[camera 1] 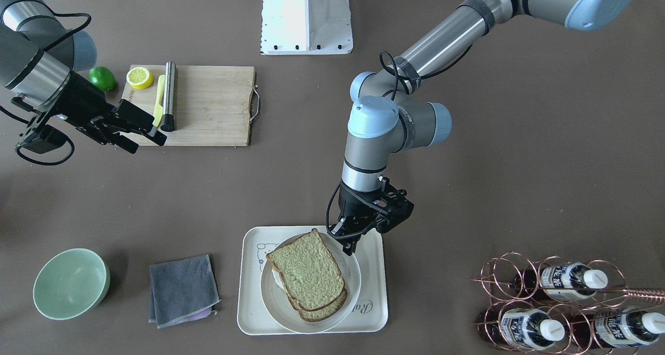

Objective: Make sandwich and place on tray
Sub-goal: 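Lift the plate with the left gripper and carry it toward the cream tray, then lower the plate onto the cream tray with the left gripper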

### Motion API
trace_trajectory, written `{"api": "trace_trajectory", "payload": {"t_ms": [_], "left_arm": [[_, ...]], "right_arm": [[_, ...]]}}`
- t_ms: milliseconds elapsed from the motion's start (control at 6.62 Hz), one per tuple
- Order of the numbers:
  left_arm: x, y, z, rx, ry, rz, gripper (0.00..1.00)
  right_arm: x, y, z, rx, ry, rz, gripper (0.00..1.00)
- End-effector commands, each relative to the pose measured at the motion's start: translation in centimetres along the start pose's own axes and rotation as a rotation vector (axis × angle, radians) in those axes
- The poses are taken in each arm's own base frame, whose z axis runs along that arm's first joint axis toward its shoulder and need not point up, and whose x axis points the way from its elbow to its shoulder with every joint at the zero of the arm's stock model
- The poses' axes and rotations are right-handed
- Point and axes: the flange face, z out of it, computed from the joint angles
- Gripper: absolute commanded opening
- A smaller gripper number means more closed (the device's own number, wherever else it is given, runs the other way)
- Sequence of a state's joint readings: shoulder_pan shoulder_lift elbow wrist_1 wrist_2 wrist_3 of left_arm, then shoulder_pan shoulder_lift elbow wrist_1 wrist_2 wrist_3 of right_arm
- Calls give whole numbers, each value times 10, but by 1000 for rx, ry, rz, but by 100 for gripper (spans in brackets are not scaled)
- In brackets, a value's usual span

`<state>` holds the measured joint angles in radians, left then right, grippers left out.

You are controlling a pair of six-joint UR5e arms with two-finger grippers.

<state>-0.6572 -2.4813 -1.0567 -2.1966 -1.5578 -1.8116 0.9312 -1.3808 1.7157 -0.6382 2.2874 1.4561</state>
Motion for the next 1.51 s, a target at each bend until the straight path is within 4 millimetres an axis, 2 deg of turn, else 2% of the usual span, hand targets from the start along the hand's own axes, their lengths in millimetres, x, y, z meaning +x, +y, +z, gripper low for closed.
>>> {"api": "trace_trajectory", "payload": {"t_ms": [0, 302, 453, 604, 906, 1208, 1359], "left_arm": [[-8, 1, 4, -5, -11, 58, 0], [-12, -1, 5, -3, -14, 63, 0], [-14, 2, 5, -2, -14, 65, 31], [-22, 0, 8, 1, -19, 65, 36], [-26, -6, 7, -2, 10, 62, 40], [-10, -26, -15, -4, 52, 48, 40], [-19, -43, -30, -40, 61, 43, 40]], "right_arm": [[3, -1, 2, 0, 4, 0, 100], [3, -2, 2, 1, 6, 2, 100], [3, -2, 2, 1, 6, 3, 100], [6, -3, 4, 1, 10, 6, 100], [6, -3, 4, 1, 10, 5, 100], [6, -7, -2, 8, 8, 8, 100], [6, -10, -7, 14, 5, 10, 100]]}}
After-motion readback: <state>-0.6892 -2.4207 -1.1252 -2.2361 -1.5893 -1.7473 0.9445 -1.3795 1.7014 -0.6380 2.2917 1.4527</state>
